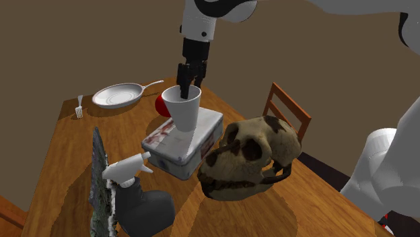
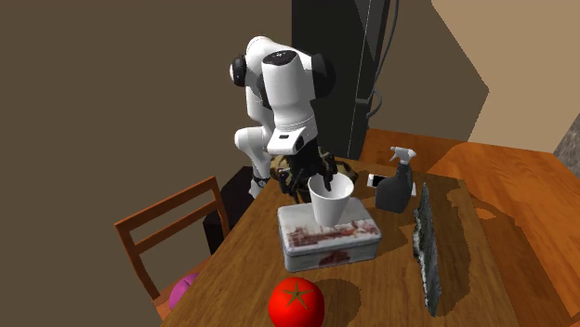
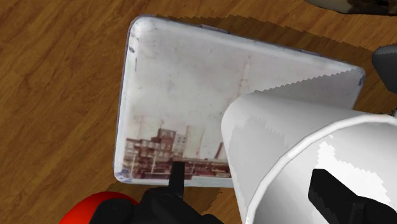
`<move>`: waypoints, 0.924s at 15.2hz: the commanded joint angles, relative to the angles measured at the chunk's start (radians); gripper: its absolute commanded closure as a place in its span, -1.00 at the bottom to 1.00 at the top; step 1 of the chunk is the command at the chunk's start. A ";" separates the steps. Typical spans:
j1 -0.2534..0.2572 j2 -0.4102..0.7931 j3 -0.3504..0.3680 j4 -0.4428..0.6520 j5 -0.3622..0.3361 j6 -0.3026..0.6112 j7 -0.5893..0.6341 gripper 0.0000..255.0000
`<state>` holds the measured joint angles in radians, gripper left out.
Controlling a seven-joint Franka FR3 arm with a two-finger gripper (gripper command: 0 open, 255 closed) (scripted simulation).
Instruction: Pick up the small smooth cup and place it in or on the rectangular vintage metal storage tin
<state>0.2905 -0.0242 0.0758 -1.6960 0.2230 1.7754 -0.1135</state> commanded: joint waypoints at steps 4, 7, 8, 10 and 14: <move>-0.006 0.003 -0.006 0.070 -0.002 -0.067 0.002 -1.00; -0.011 0.011 -0.012 0.139 -0.003 -0.129 0.005 -1.00; -0.011 0.011 -0.012 0.138 -0.003 -0.129 0.005 -1.00; -0.011 0.011 -0.012 0.139 -0.003 -0.129 0.005 -1.00; -0.011 0.011 -0.012 0.139 -0.003 -0.129 0.005 -1.00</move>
